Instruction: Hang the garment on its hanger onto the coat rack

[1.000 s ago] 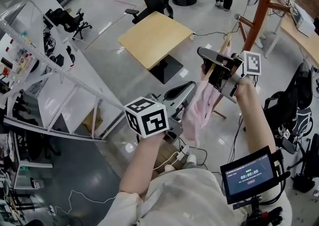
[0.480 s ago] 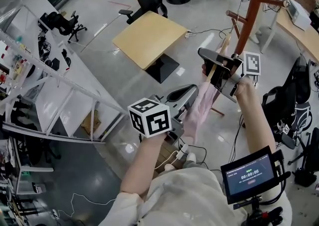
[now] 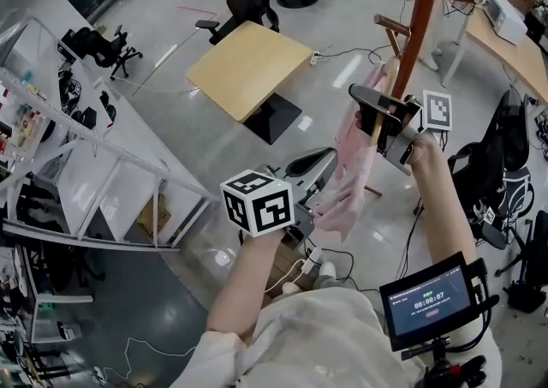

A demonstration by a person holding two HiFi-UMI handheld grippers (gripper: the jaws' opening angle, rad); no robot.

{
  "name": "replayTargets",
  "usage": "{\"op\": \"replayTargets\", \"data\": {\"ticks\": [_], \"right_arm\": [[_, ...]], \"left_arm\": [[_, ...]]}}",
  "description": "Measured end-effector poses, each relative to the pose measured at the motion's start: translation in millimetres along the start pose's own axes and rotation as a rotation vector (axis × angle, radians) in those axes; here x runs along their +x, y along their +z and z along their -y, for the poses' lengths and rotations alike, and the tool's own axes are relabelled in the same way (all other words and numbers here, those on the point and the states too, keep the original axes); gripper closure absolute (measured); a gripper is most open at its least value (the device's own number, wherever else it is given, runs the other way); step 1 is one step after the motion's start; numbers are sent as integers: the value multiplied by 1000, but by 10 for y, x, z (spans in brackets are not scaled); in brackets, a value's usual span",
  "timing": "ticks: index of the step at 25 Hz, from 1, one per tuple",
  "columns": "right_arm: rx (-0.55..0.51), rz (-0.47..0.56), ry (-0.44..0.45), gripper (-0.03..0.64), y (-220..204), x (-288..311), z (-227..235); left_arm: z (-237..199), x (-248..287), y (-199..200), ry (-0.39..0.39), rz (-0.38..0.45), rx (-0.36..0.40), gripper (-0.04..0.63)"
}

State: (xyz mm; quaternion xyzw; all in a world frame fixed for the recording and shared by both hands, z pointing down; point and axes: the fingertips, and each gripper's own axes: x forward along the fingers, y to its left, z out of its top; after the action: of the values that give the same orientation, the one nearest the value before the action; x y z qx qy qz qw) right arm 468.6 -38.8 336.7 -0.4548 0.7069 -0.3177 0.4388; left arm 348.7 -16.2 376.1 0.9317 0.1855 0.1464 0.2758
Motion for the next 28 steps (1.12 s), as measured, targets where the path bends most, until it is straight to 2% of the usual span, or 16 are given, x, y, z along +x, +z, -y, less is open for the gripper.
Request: {"op": "replayTargets", "data": {"ticks": [9,14,18,20,25,28], "right_arm": [[-57,-23,-63,605,79,-299,82],[-113,-102,-80,603,35,-403,64],[-161,-176,-132,603,9,-482,142],[-207,-223,-188,601,2,-570,160],[-399,-338,-432,592,105,-875,354],[-455,-341,-529,592,203,-1041,436]], "left_arm": [[60,181,-120,-24,-27,-8,589],[95,234,-159,-29,-36,-8,589],[100,262,-173,-34,-35,-9,589],[163,282,-190,-38,-34,-9,589],[182,278,-183,-43,-30,-12,589],[164,286,-164,-48,-26,-19,589]]}}
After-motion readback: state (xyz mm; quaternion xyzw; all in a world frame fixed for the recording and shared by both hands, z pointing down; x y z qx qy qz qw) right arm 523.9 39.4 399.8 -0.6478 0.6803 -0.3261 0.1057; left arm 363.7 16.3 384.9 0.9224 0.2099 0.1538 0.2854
